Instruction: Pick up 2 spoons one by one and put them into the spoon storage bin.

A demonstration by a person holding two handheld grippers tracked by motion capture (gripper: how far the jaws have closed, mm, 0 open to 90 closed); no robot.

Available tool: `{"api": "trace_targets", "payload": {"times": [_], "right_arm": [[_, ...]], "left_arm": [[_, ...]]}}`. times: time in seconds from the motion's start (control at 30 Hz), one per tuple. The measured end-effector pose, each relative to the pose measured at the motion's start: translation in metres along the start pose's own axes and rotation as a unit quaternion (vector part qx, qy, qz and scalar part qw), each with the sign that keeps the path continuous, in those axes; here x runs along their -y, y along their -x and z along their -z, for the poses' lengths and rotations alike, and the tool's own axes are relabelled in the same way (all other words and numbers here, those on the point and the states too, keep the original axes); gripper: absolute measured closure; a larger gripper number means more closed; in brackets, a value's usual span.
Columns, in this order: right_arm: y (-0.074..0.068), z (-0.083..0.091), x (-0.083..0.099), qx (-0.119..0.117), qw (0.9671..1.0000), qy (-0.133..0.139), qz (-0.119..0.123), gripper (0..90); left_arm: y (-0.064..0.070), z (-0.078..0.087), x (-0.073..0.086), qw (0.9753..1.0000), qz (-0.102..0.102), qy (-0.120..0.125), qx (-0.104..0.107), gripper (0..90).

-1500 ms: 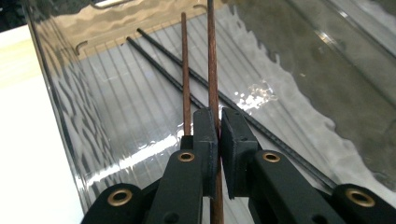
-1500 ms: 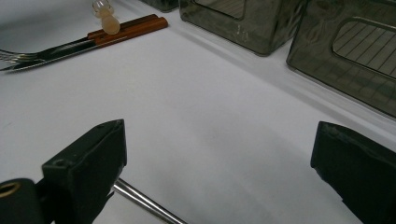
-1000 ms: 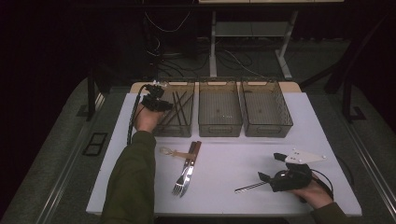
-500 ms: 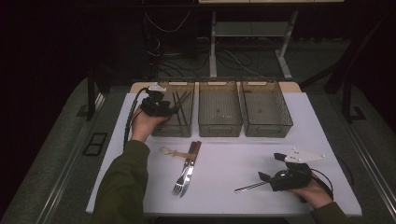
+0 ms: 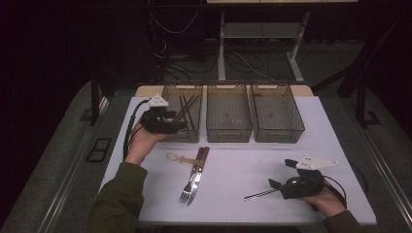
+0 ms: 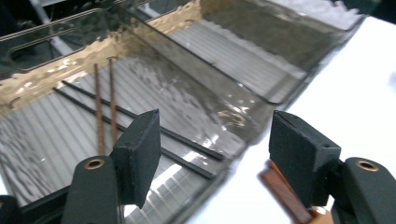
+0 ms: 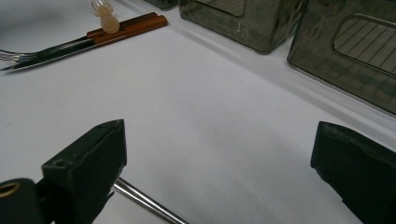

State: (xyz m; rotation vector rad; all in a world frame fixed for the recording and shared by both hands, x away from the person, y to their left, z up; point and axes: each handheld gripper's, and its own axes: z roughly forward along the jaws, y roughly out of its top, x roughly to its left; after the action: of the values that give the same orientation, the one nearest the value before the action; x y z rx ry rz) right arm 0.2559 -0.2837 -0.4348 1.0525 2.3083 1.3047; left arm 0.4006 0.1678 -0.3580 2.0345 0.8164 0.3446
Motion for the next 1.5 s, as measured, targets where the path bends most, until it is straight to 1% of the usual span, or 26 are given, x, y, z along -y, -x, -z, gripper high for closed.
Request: {"api": "trace_targets", "payload": {"times": [0.1,0.17,0.33,0.47,0.5,0.6,0.77,0.9,1.0,1.07,1.13,1.3,1.37,1.4,1.5], "right_arm": [[0.000,-0.001,0.000,0.000,1.0000,0.000,-0.001,3.7],[0.001,-0.001,0.000,-0.001,1.0000,-0.002,0.000,3.7],[0.001,-0.001,0.000,-0.001,1.0000,-0.001,-0.002,3.7],[0.002,0.000,0.001,0.000,1.0000,-0.001,-0.002,3.7],[0.002,0.000,0.001,0.000,1.0000,-0.001,-0.005,3.7],[0.001,0.000,0.000,0.001,1.0000,0.001,-0.002,3.7],[0.000,0.000,0.000,0.000,1.0000,-0.001,-0.004,3.7],[0.001,0.002,0.000,0.001,1.0000,0.001,-0.004,3.7],[0.001,0.002,0.000,0.003,1.0000,0.001,-0.002,3.7],[0.000,0.002,0.000,0.003,1.0000,0.001,-0.002,3.7],[0.000,0.002,0.000,0.003,1.0000,0.002,-0.001,3.7],[0.000,0.002,0.000,0.003,1.0000,0.001,0.001,3.7],[0.000,0.002,0.000,0.003,1.0000,0.001,0.001,3.7],[0.000,0.002,0.000,0.003,1.0000,0.001,0.001,3.7],[0.000,0.001,0.000,0.003,1.0000,0.000,0.001,3.7]], "left_arm": [[0.008,0.004,0.004,0.9999,-0.005,0.000,0.012,30.9],[0.013,0.007,0.007,0.9997,-0.013,-0.004,0.019,29.9],[0.026,0.011,0.014,0.9993,-0.022,-0.009,0.028,26.9],[0.035,0.015,0.022,0.9991,-0.023,-0.002,0.036,26.0],[0.037,0.016,0.025,0.9991,-0.023,-0.001,0.036,25.7],[0.042,0.020,0.030,0.9989,-0.027,-0.001,0.038,25.1],[0.049,0.024,0.040,0.9986,-0.039,0.001,0.036,24.0],[0.054,0.028,0.050,0.9986,-0.042,0.000,0.031,24.0],[0.054,0.029,0.058,0.9988,-0.042,-0.003,0.026,24.1],[0.052,0.029,0.064,0.9991,-0.038,-0.003,0.019,24.8],[0.050,0.028,0.070,0.9992,-0.038,-0.010,0.011,25.2],[0.044,0.026,0.077,0.9993,-0.034,-0.016,0.000,29.0],[0.040,0.025,0.080,0.9995,-0.028,-0.017,-0.004,30.9],[0.038,0.025,0.081,0.9994,-0.028,-0.020,-0.007,32.3],[0.031,0.023,0.084,0.9994,-0.015,-0.029,-0.014,36.4]]}}
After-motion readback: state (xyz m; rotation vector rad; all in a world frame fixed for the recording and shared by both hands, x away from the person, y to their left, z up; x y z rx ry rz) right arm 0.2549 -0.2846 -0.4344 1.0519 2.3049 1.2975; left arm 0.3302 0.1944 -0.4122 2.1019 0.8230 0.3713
